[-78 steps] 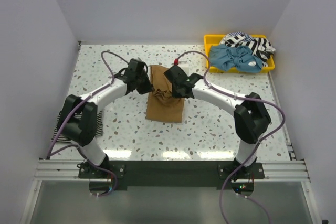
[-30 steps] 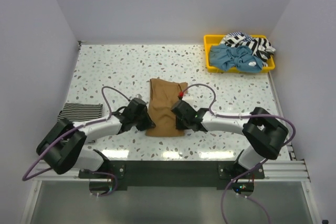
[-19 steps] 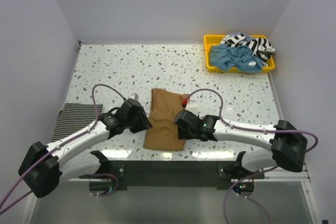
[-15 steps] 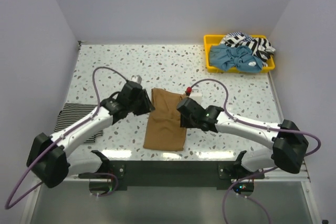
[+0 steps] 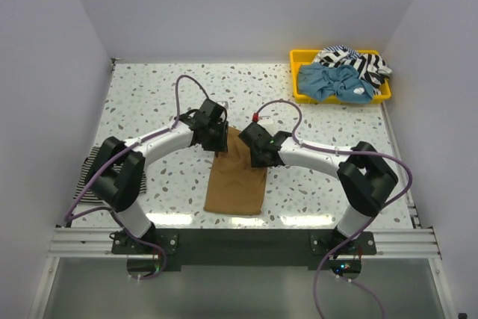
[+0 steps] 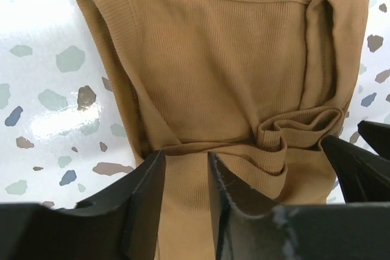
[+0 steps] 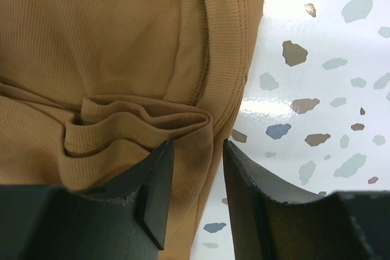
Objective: Fold and stack the tank tops
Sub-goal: Fold the tank top
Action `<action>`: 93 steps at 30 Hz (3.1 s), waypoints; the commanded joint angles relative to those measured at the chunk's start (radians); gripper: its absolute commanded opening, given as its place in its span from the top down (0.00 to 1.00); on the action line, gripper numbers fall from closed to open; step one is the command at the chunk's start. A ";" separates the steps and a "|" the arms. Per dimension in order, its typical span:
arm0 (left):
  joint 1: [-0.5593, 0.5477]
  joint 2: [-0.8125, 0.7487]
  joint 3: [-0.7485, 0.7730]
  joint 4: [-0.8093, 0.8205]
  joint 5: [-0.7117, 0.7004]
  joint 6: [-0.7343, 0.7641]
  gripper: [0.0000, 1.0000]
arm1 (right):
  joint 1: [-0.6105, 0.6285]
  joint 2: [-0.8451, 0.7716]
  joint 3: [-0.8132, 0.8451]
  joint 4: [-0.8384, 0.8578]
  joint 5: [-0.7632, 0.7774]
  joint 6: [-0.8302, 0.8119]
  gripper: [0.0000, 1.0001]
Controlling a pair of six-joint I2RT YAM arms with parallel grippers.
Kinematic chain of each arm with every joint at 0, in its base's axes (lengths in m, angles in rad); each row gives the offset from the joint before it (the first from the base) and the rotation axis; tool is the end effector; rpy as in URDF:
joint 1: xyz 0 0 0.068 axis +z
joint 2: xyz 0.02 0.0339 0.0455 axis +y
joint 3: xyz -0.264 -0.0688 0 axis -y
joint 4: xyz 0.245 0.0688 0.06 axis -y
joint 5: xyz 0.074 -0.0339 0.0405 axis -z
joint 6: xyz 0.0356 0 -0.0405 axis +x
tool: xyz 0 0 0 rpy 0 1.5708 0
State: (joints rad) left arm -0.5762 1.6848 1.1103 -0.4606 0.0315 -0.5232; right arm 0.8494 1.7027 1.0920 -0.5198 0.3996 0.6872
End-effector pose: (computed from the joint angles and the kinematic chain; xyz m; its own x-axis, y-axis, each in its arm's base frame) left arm 0.2880 -0.1885 0.1988 -0.9034 -0.0086 -0.4286 0.1231 0.9525 -0.2785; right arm 0.2319 0.2427 0.1873 -0.8312 -0.0602 -0.5527 -0.0711 0.9975 -0.0017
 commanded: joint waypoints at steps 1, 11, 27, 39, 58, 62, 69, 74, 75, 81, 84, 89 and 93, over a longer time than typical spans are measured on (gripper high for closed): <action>0.001 -0.016 0.011 -0.007 0.031 0.071 0.60 | -0.004 0.011 0.023 0.029 0.004 -0.021 0.58; -0.001 0.018 -0.018 0.008 0.035 0.089 0.59 | -0.018 0.044 0.032 0.035 0.033 -0.012 0.78; -0.002 0.072 0.000 0.005 -0.018 0.083 0.82 | -0.049 -0.028 0.028 0.007 0.073 -0.008 0.98; 0.018 -0.053 0.020 -0.024 -0.108 0.025 1.00 | -0.073 -0.046 -0.001 0.033 0.050 -0.014 0.96; 0.036 -0.059 -0.055 0.039 -0.116 -0.027 1.00 | -0.006 0.049 0.062 0.110 -0.050 -0.048 0.65; 0.036 -0.031 -0.053 0.051 -0.105 -0.034 0.99 | -0.006 0.074 0.068 0.112 -0.044 -0.044 0.65; 0.036 -0.034 -0.069 0.080 -0.091 -0.044 0.83 | -0.010 0.074 0.089 0.044 0.022 -0.023 1.00; 0.036 -0.036 -0.072 0.080 -0.096 -0.044 0.92 | -0.018 0.017 0.094 0.014 0.064 -0.009 1.00; 0.038 -0.037 -0.073 0.082 -0.099 -0.046 0.93 | -0.019 0.014 0.092 0.009 0.073 -0.006 1.00; 0.044 -0.048 -0.081 0.096 -0.117 -0.055 0.94 | -0.041 0.040 0.094 0.007 0.079 0.006 1.00; 0.045 -0.053 -0.081 0.120 -0.101 -0.052 0.83 | -0.052 0.046 0.091 0.018 0.081 0.009 0.81; 0.045 -0.117 -0.078 0.152 -0.071 -0.063 0.50 | -0.058 0.031 0.117 0.000 0.100 -0.009 0.57; 0.045 -0.207 -0.096 0.087 -0.114 -0.109 0.40 | -0.055 -0.050 0.086 -0.016 0.084 0.005 0.47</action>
State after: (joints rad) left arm -0.5377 1.5795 1.0309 -0.3790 -0.0559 -0.5892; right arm 0.7918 1.7485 1.1629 -0.5152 0.4580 0.6781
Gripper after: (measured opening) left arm 0.588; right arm 0.512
